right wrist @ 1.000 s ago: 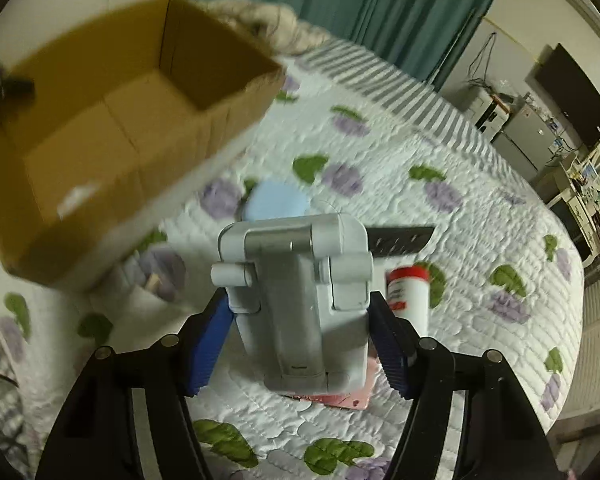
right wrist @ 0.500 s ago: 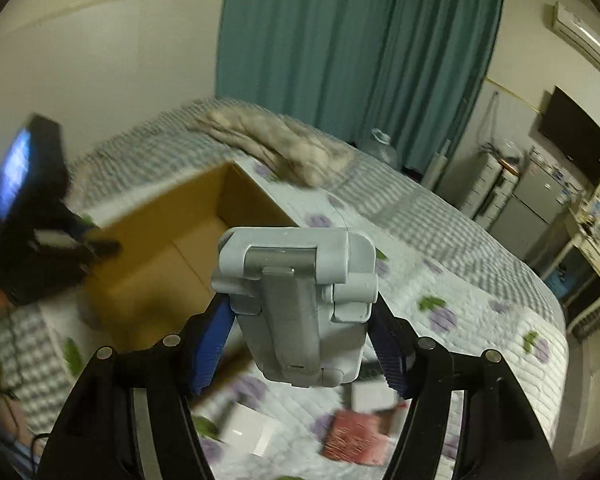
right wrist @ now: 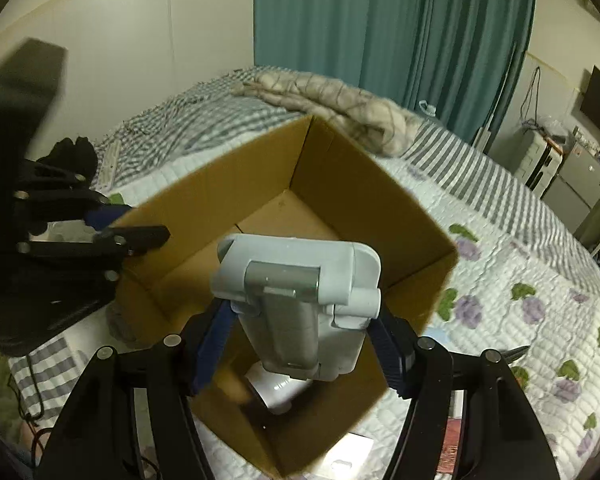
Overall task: Organize rigid objects
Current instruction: 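Carry the white stand into the box with the right gripper and release, then grasp the white bottle with red cap with the right gripper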
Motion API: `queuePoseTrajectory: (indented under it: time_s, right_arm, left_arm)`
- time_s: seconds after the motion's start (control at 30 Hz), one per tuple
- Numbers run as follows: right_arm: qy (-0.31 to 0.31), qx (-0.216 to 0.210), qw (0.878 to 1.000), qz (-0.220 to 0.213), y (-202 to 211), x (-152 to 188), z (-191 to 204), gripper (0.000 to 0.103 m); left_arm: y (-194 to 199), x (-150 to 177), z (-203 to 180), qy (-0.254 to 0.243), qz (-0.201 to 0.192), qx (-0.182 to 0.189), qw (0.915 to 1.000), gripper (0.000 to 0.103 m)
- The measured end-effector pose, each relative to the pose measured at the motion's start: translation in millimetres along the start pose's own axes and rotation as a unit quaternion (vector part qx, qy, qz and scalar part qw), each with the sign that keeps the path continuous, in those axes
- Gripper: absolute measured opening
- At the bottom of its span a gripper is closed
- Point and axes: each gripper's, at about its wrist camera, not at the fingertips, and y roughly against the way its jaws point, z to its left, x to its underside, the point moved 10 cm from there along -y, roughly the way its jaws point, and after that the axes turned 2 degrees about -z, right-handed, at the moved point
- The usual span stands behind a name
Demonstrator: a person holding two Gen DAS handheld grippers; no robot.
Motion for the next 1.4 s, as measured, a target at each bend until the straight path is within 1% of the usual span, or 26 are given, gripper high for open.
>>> queuePoseTrajectory:
  time_s: [0.23,0.37,0.47,0.5,0.57,0.6,0.63,0.67,0.7,0.87,1.07,1.2,1.3,1.4]
  right_arm:
    - [-0.021,0.005,1.0,0.017,-29,7,-8,0.065]
    - [-0.028,0.01,0.999,0.012,-33,5,-12,0.065]
    - [-0.025,0.023,0.999,0.003,-32,2,-16,0.065]
    - [-0.024,0.025,0.999,0.0,-31,0,-17,0.066]
    - [-0.025,0.031,0.999,-0.007,-27,-3,-19,0.078]
    - [-0.028,0.035,0.999,-0.021,-20,-6,-22,0.087]
    - [-0.029,0.038,0.998,-0.028,-15,-9,-24,0.089]
    - [-0.03,0.042,0.998,-0.034,-10,-11,-27,0.089]
    - [-0.031,0.049,0.998,-0.039,-4,-13,-30,0.09]
    - [-0.034,0.091,0.994,-0.058,30,-17,-60,0.092]
    - [-0.039,0.152,0.985,-0.064,72,-4,-106,0.093]
    - [-0.037,0.194,0.979,-0.055,93,15,-137,0.093]
    - [-0.031,0.226,0.973,-0.034,101,37,-162,0.093]
    - [-0.038,0.24,0.97,-0.01,100,60,-181,0.093]
  left_arm:
    - [0,0,0,-0.003,-0.001,0.001,1.0,0.011]
    - [0,0,0,-0.003,-0.001,0.0,1.0,0.011]
    - [0,0,0,-0.003,0.0,0.0,1.0,0.011]
    - [0,0,0,-0.003,0.0,-0.001,1.0,0.011]
    - [-1,0,-1,-0.001,0.002,0.001,1.0,0.011]
    - [-2,0,0,0.002,0.003,0.001,1.0,0.011]
    - [-2,0,0,0.001,0.003,-0.001,1.0,0.011]
    - [-2,-1,0,0.002,0.003,0.0,1.0,0.011]
    - [-1,-1,-2,0.003,0.004,0.007,1.0,0.011]
    - [-1,0,-2,-0.001,0.005,-0.001,1.0,0.011]
    - [-2,1,-2,-0.005,0.005,-0.006,1.0,0.011]
    - [-2,1,-3,-0.002,0.005,-0.008,0.9999,0.011]
    - [-2,1,-3,-0.004,0.006,-0.013,0.9999,0.011]
    - [-2,1,-3,-0.005,0.006,-0.015,0.9999,0.011]
